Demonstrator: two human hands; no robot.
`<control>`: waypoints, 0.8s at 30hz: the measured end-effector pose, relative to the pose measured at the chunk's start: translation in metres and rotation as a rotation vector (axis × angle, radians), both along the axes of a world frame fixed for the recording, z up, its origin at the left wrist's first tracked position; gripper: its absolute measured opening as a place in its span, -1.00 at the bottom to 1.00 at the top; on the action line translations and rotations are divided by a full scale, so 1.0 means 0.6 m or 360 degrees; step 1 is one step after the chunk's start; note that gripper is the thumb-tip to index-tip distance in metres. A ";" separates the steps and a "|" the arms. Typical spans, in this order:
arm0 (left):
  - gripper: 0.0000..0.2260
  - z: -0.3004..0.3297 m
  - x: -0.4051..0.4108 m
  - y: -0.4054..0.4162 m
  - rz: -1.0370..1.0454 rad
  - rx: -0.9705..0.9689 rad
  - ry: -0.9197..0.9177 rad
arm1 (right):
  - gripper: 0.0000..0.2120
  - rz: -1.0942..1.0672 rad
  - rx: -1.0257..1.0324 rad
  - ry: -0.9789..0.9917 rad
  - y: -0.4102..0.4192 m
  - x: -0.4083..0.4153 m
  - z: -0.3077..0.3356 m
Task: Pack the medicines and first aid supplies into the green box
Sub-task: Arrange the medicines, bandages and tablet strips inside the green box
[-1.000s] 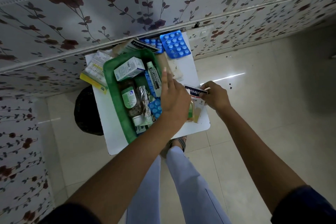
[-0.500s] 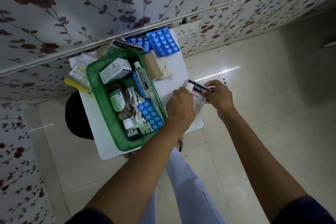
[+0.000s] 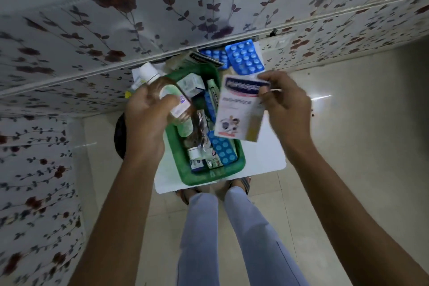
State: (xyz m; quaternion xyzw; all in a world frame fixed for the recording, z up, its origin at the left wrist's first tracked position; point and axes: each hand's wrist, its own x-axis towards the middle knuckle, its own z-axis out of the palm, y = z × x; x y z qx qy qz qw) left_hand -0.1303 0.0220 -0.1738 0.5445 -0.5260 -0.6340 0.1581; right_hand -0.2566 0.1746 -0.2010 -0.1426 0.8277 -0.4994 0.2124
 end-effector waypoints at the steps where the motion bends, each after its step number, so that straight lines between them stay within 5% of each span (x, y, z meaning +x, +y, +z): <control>1: -0.84 -0.005 0.015 -0.006 0.0059 -0.0003 -0.0001 | -0.81 0.0196 0.0079 0.0066 -0.021 0.012 -0.007; 6: -0.87 -0.029 0.044 0.002 0.0027 -0.0064 -0.0041 | -0.76 0.1132 0.0587 0.0493 -0.077 0.059 -0.042; 12: -0.78 -0.077 0.052 0.031 -0.0330 -0.0091 -0.0364 | -0.76 0.0968 0.0485 0.0764 -0.052 0.045 -0.035; 16: -0.68 -0.107 0.046 0.056 -0.0735 -0.0530 -0.0763 | -0.80 0.0871 0.0450 0.0688 -0.018 0.022 -0.033; 24: -0.74 -0.113 -0.005 0.073 -0.0942 -0.0495 -0.0718 | -0.84 0.0808 0.0454 0.0668 0.006 -0.001 -0.033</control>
